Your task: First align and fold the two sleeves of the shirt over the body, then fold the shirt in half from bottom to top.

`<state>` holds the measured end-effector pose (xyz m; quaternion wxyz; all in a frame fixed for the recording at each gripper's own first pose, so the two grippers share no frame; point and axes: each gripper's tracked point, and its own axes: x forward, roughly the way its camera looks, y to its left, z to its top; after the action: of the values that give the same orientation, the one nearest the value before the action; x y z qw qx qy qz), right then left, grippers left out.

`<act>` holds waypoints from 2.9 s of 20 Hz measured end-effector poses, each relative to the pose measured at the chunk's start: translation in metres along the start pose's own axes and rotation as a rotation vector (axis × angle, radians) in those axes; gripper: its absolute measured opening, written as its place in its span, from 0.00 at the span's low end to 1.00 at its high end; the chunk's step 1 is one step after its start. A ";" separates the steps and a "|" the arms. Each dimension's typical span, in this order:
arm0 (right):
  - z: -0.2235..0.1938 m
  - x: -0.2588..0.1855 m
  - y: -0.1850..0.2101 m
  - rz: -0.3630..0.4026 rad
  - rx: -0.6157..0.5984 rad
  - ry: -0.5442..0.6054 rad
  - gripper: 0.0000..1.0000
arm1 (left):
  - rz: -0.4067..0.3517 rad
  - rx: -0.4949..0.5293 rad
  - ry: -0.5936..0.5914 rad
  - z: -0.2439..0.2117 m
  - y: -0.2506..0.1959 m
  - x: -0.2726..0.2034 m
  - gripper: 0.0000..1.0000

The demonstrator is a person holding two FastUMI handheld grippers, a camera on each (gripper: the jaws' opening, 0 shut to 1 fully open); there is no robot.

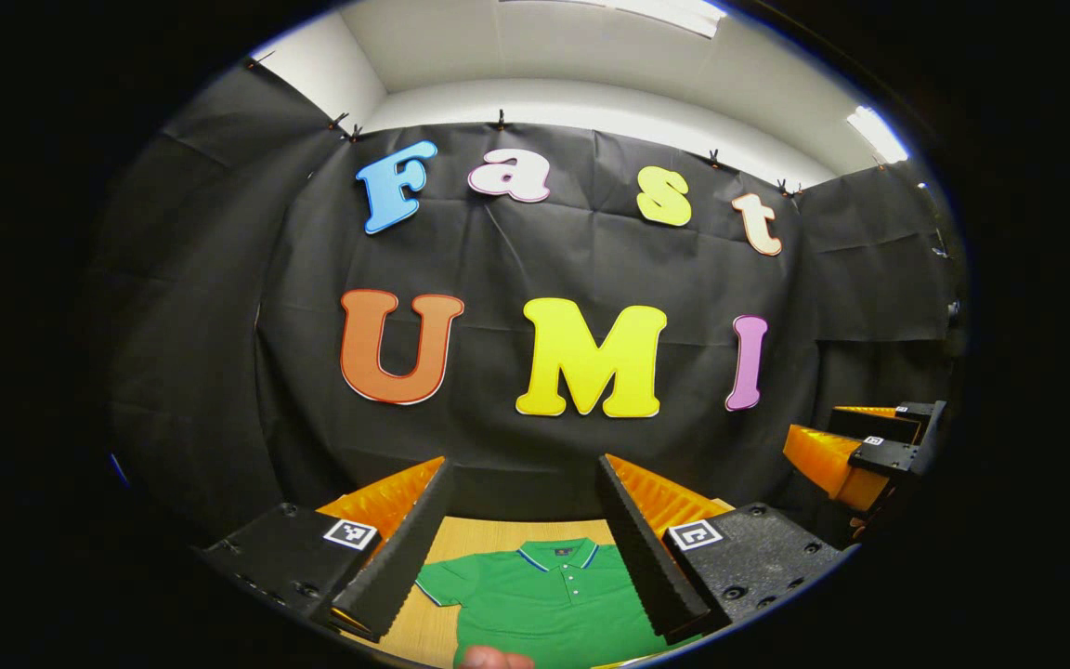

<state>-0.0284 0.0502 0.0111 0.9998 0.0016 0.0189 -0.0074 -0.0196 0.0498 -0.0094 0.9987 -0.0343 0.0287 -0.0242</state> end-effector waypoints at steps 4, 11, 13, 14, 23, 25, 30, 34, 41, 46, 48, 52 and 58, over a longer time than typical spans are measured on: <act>-0.032 0.009 -0.010 0.008 0.018 0.100 0.90 | -0.010 0.019 0.029 -0.015 0.003 -0.001 0.98; -0.121 0.051 -0.054 0.020 -0.043 0.313 0.90 | -0.030 0.014 0.122 -0.051 0.005 -0.007 0.98; -0.153 0.071 -0.069 0.034 -0.066 0.384 0.91 | -0.023 0.023 0.161 -0.066 0.007 -0.007 0.98; -0.169 0.083 -0.074 0.048 -0.071 0.417 0.91 | -0.018 0.024 0.180 -0.073 0.008 -0.006 0.98; -0.289 0.191 -0.126 0.099 -0.139 0.610 0.91 | 0.003 0.024 0.283 -0.111 -0.012 0.021 0.98; -0.318 0.209 -0.129 0.116 -0.132 0.652 0.91 | 0.006 0.020 0.305 -0.120 -0.017 0.027 0.98; -0.393 0.246 -0.139 0.133 -0.112 0.748 0.90 | 0.033 -0.005 0.389 -0.150 -0.024 0.035 0.98; -0.435 0.270 -0.150 0.126 -0.118 0.794 0.90 | 0.058 -0.013 0.438 -0.172 -0.022 0.038 0.99; -0.462 0.279 -0.154 0.136 -0.145 0.820 0.93 | 0.089 -0.026 0.488 -0.192 -0.017 0.042 0.99; -0.471 0.271 -0.145 0.197 -0.039 0.851 0.77 | 0.078 -0.036 0.493 -0.193 -0.019 0.043 0.99; -0.477 0.271 -0.140 0.195 -0.059 0.861 0.54 | 0.068 -0.033 0.492 -0.192 -0.020 0.044 0.98; -0.472 0.270 -0.137 0.183 -0.106 0.875 0.08 | 0.065 -0.042 0.496 -0.192 -0.016 0.039 0.99; -0.439 0.272 -0.134 0.145 -0.099 0.845 0.01 | 0.094 -0.020 0.489 -0.189 0.005 0.029 0.99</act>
<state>0.2248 -0.0862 -0.4387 0.9010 -0.0424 0.4268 0.0649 -0.0018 0.0405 -0.2000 0.9617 -0.0358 0.2714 0.0152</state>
